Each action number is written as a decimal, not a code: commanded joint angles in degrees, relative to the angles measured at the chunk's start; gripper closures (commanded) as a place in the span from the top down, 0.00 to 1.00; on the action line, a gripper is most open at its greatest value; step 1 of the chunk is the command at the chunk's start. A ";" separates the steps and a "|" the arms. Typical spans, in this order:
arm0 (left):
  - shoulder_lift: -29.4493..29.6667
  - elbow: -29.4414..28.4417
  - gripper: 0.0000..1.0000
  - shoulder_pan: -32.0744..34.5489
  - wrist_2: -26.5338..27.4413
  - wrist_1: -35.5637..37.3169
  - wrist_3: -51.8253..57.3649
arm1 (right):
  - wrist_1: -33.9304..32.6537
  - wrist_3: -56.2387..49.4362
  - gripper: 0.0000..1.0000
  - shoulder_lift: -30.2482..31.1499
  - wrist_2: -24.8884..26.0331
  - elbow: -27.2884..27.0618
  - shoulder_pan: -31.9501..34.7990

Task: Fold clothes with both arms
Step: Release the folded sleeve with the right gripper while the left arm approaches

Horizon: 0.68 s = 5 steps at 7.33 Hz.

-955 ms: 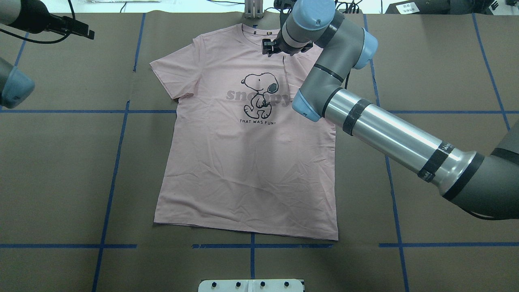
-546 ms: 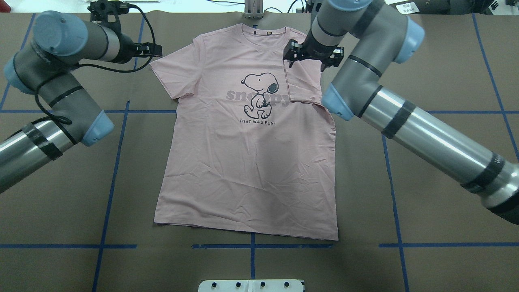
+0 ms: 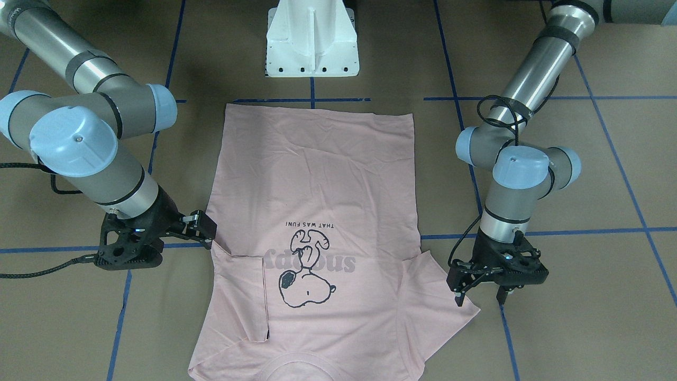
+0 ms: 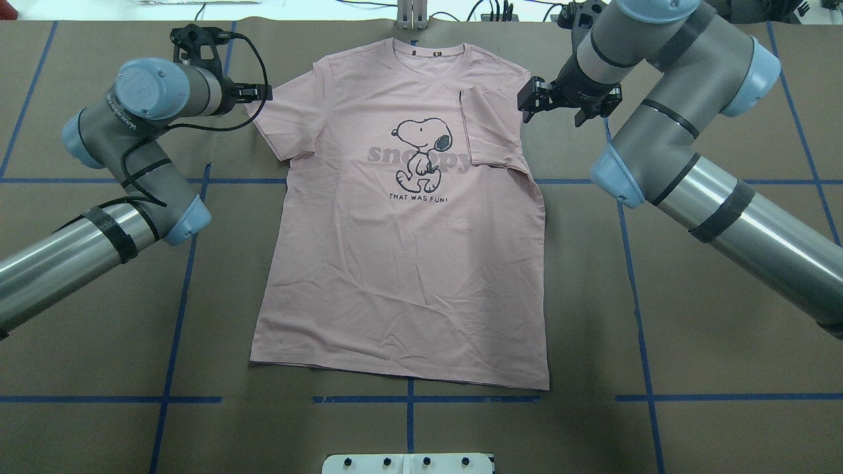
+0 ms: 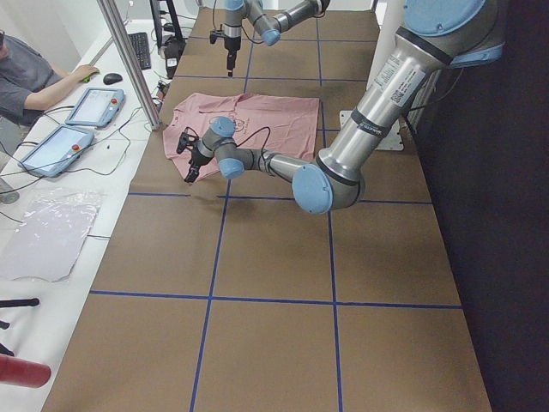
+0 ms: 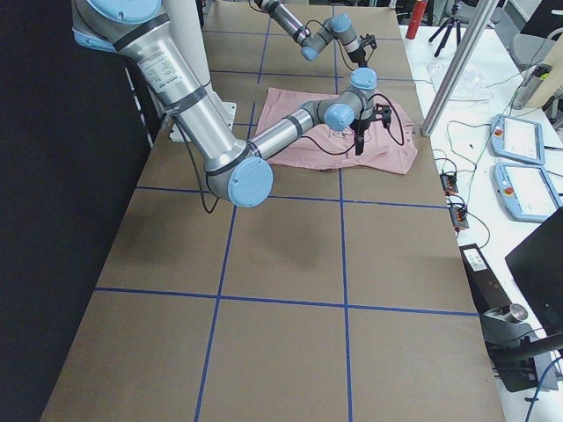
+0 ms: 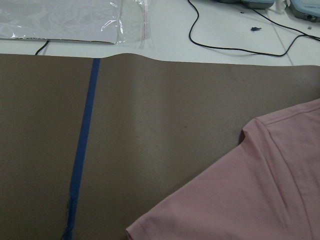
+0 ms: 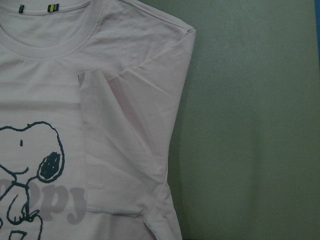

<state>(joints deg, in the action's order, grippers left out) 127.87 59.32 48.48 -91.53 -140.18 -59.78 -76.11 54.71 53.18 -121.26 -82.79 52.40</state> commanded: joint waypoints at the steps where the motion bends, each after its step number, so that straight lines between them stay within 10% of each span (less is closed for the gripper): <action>1: 2.29 -5.43 0.94 -0.05 1.18 -3.16 0.10 | 0.09 -0.31 1.00 -0.01 0.32 -0.09 0.07; 5: 3.26 -6.94 0.89 -0.49 1.09 -3.17 0.10 | 0.52 -0.22 1.00 -0.10 0.49 0.17 -0.11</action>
<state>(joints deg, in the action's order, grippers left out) 130.87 52.62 48.13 -90.41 -143.32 -59.68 -75.92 54.48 53.07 -120.71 -82.64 52.32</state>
